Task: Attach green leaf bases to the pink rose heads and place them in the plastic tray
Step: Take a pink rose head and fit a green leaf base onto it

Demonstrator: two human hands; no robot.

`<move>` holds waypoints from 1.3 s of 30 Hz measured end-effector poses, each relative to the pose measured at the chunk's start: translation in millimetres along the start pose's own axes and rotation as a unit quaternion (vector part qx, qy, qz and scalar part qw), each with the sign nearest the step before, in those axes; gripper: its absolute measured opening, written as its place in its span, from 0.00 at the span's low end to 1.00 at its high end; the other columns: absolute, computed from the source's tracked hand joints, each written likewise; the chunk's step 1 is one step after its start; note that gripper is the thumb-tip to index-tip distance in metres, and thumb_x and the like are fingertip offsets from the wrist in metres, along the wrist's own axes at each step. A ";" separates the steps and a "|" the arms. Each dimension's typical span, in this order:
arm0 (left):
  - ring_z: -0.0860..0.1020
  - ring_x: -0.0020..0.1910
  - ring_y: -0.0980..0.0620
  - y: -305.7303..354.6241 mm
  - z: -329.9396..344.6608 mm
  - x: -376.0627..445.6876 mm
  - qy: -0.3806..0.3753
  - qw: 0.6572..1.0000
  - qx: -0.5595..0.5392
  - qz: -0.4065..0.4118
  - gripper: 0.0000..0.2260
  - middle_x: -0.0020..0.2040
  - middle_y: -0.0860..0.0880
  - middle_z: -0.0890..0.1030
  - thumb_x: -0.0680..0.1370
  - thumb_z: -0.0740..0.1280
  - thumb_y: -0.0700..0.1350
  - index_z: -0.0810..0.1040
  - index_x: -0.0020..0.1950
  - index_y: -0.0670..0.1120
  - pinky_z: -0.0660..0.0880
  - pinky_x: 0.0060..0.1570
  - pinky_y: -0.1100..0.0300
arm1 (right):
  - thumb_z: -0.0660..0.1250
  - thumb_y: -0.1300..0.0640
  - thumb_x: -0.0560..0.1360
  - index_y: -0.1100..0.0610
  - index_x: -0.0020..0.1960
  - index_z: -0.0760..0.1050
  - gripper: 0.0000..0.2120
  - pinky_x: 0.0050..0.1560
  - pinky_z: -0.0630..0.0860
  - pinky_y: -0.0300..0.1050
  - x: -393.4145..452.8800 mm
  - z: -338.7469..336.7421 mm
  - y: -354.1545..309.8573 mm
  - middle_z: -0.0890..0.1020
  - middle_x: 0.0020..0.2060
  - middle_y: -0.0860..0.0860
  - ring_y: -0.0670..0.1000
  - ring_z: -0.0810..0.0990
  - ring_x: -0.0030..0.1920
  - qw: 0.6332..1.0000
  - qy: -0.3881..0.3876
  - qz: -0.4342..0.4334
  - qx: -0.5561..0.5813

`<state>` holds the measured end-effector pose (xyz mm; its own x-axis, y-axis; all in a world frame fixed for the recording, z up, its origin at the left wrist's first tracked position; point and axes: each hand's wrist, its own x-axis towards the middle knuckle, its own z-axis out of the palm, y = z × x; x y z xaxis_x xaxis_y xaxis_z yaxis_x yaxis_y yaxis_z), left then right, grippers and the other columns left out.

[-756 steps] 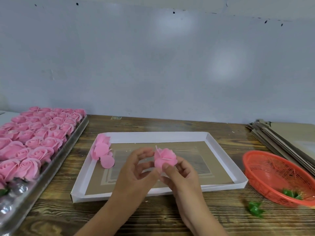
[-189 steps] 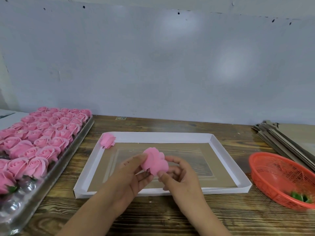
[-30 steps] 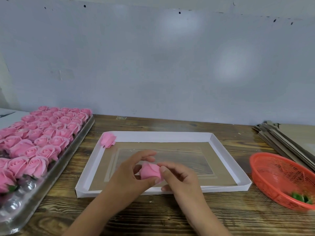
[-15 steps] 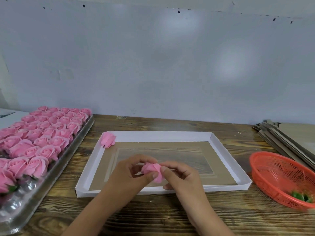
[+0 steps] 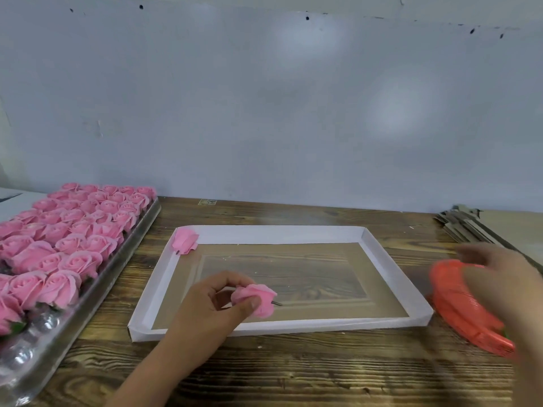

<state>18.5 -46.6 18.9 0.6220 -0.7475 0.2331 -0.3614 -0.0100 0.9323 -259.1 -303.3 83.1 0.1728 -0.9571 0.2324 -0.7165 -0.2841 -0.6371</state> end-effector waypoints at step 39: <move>0.82 0.50 0.61 0.5 2.1 1.0 0.004 1.000 -0.028 0.003 0.12 0.45 0.59 0.85 0.65 0.75 0.53 0.83 0.48 0.55 0.76 0.41 0.73 | 0.66 0.43 0.77 0.55 0.41 0.83 0.17 0.30 0.72 0.43 63.1 4.8 78.9 0.83 0.33 0.55 0.55 0.77 0.31 0.995 -0.053 0.066 0.057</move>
<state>17.4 -48.7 19.0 0.6256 -0.7423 0.2402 -0.3260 0.0310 0.9449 -301.5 -386.4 43.9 0.1573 -0.9854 0.0658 -0.6581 -0.1542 -0.7370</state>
